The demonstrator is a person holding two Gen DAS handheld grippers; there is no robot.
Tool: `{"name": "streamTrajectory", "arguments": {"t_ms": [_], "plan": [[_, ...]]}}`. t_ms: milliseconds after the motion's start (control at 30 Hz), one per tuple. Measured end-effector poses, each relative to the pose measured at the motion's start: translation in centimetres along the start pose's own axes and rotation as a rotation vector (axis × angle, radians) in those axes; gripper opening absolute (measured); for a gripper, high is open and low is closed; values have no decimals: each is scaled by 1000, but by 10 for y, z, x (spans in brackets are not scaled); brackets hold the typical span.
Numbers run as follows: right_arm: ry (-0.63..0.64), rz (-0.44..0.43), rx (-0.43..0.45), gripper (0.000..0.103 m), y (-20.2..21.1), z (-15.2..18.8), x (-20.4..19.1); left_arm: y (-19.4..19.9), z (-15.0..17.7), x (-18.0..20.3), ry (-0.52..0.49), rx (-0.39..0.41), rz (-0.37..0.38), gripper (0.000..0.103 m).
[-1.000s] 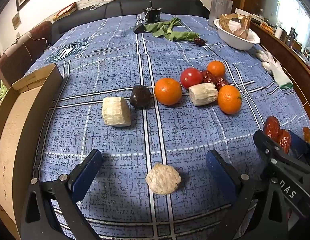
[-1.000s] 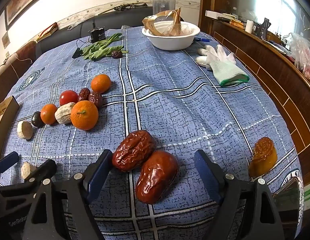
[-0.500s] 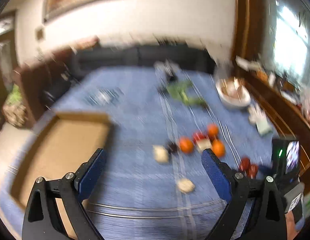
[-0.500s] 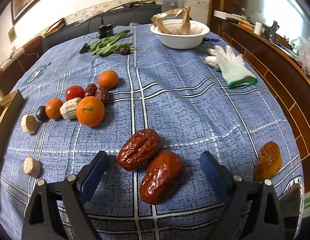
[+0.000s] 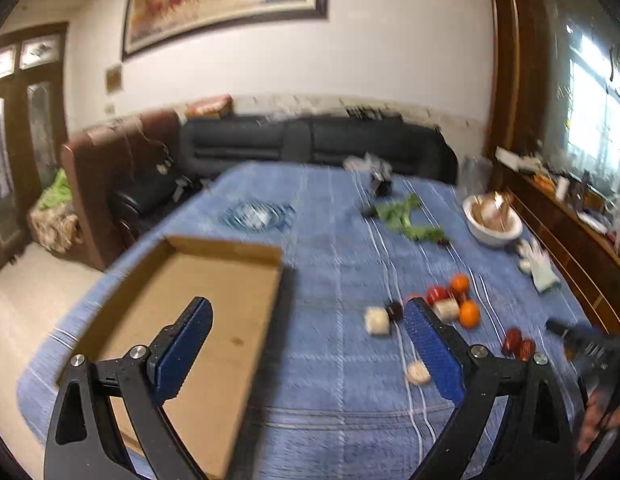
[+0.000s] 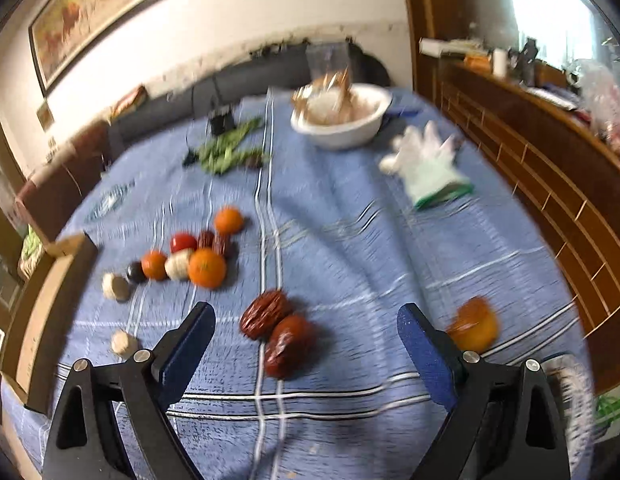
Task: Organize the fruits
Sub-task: 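Grasp the round cookie with the left tool while the right tool grasps a red date, then carry the cookie and date into the cardboard tray and open both tools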
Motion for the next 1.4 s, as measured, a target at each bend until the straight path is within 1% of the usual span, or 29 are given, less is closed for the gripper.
{"name": "streamTrajectory", "arguments": {"t_ms": [33, 67, 100, 133, 167, 200, 267, 300, 333, 400, 467, 500, 600, 800, 1000, 1100, 1167, 1200, 1233, 1333, 1400], "plan": [[1, -1, 0, 94, 2, -2, 2, -8, 5, 5, 1, -24, 26, 96], [5, -5, -1, 91, 4, -3, 4, -9, 11, 7, -2, -32, 42, 96], [7, -12, -3, 73, 5, -3, 4, -14, 16, 12, -8, -48, 71, 96], [8, -19, -19, 52, 3, -2, 4, -18, 19, 16, -14, -62, 89, 96], [2, -34, -49, 47, -2, -1, 4, -21, 21, 18, -17, -73, 98, 96], [-1, -51, -67, 45, -9, -3, 1, -25, 24, 21, -17, -92, 114, 96], [0, -86, -105, 45, -21, -1, -3, -31, 27, 25, -14, -114, 138, 96], [10, -89, -110, 45, -24, 1, -7, -35, 30, 26, -13, -127, 152, 96], [22, -98, -113, 45, -26, 2, -11, -37, 31, 27, -14, -135, 158, 93], [59, -118, -131, 45, -35, 3, -22, -44, 34, 29, -20, -159, 173, 84], [99, -117, -142, 45, -44, 3, -33, -54, 38, 31, -20, -203, 199, 69], [124, -106, -139, 45, -47, 2, -37, -60, 40, 32, -14, -225, 214, 67], [186, -93, -156, 45, -58, 1, -46, -74, 47, 35, 4, -268, 247, 66], [310, -59, -163, 47, -71, 3, -59, -97, 52, 55, -40, -326, 283, 66], [306, -73, -183, 46, -77, 5, -53, -115, 60, 74, -97, -381, 296, 66], [292, -84, -181, 45, -78, 4, -50, -122, 64, 76, -94, -402, 301, 64], [285, -86, -178, 44, -78, 4, -50, -124, 66, 74, -83, -408, 302, 43], [282, -86, -176, 40, -78, 4, -49, -124, 65, 74, -86, -399, 288, 35], [277, -90, -178, 40, -78, 4, -49, -124, 65, 73, -82, -403, 293, 27], [270, -100, -181, 39, -75, 4, -51, -122, 64, 67, -47, -408, 308, 27], [269, -103, -173, 39, -71, 4, -52, -117, 63, 64, -34, -396, 307, 27]]}}
Point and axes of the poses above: each gripper's, at about its wrist camera, not at the fingertips, and y roughly against the way its jaws point, x to its right, z to its underside, the point moved 1 cm from there along -y, roughly the way its jaws point, and after that the axes turned 7 degrees about z, right-handed, at the moved point
